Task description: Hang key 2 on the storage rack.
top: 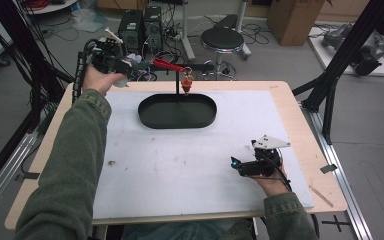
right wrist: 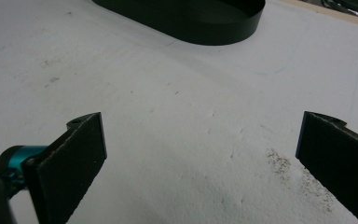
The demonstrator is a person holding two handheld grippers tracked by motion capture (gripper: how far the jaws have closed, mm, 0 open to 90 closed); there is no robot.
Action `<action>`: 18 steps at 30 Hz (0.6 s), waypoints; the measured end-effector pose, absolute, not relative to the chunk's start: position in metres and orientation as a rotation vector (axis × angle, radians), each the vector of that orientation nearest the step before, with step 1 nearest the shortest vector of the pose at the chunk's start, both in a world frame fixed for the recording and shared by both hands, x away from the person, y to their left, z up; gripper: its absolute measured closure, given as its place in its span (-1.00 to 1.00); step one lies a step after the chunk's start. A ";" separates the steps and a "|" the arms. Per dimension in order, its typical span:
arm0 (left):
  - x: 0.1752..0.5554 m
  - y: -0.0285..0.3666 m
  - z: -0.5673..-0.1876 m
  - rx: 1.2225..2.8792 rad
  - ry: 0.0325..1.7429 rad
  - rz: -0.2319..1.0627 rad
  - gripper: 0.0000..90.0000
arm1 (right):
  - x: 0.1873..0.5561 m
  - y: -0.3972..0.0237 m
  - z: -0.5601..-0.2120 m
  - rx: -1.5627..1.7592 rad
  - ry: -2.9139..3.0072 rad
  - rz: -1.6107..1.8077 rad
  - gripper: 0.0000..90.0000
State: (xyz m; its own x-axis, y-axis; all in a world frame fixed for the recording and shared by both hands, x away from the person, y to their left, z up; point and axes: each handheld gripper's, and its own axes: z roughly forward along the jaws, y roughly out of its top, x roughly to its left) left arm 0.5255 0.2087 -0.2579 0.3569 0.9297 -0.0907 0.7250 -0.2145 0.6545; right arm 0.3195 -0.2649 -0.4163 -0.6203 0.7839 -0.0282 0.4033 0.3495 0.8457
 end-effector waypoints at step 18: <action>0.494 0.248 -0.264 1.844 1.241 0.328 -0.96 | 0.320 -0.266 -0.416 1.082 2.189 1.216 -0.98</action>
State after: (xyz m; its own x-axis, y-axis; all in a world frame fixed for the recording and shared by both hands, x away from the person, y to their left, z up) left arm 0.4944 0.2477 -0.2638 0.4690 0.8510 -0.2362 0.6230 -0.1293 0.7715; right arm 0.3199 -0.2661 -0.4158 -0.6142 0.7890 0.0160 0.4303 0.3178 0.8449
